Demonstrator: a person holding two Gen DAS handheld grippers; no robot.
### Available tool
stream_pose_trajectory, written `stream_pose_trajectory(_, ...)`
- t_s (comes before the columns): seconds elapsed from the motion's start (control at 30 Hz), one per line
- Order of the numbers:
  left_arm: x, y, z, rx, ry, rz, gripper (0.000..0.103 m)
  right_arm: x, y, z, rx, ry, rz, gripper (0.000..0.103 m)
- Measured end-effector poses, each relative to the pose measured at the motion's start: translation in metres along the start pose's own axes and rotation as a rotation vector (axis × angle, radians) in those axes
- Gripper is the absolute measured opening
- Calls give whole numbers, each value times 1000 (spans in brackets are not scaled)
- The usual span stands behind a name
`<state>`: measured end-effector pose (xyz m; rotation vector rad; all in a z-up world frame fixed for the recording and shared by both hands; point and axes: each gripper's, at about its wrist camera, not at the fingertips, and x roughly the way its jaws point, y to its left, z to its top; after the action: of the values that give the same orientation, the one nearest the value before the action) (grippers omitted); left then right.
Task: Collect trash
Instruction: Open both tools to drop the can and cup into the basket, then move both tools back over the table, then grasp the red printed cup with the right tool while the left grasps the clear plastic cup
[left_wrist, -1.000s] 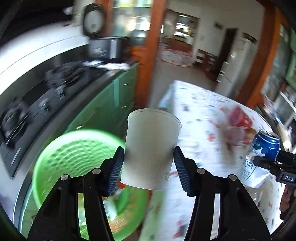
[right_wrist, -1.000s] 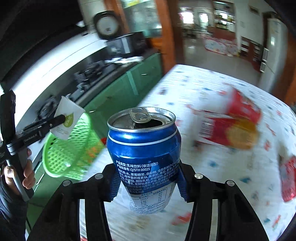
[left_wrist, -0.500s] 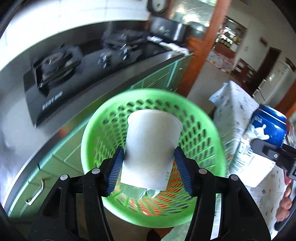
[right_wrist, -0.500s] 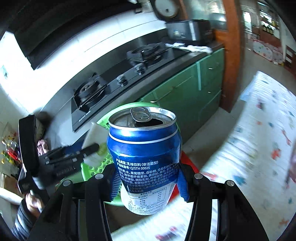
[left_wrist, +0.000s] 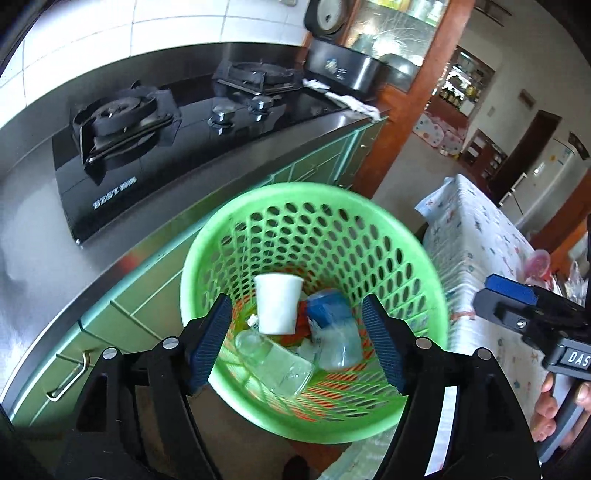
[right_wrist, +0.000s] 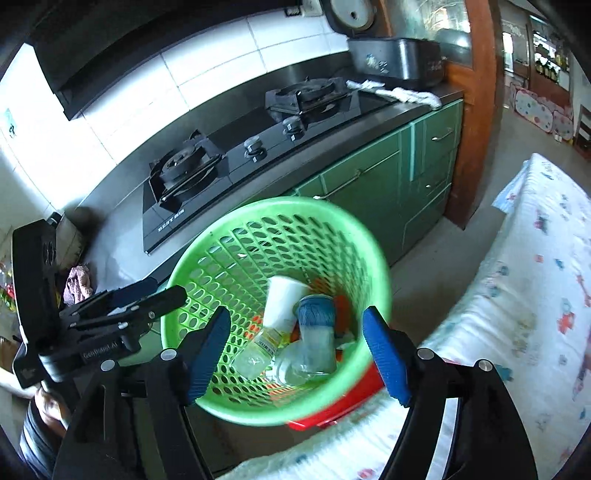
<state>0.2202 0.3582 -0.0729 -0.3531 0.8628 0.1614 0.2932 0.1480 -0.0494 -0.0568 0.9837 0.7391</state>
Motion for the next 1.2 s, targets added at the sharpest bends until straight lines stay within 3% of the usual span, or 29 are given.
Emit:
stream_pose_trajectory(0.3,-14,-71,1,128,-12,-65,73,-78,-74,-26,2,-43,-131,75)
stream_pose_trajectory(0.5,-17,-124,-11,151,-6,-93,75,-132,-152,-42,-12,-44,-229,75)
stream_pose_trajectory(0.73,-16,-205,-35,186,-6,-114,77,-176,-250,-44,-118,7,-302,77)
stream_pose_trajectory(0.93,-12,-277,-57,239,-2,-156,78,-188,-327,-37,-212,76,-329,86)
stream_pose_trajectory(1.2,-9,-338,-76,315,24,-176,78,-157,-387,-35,-336,209,-299,86)
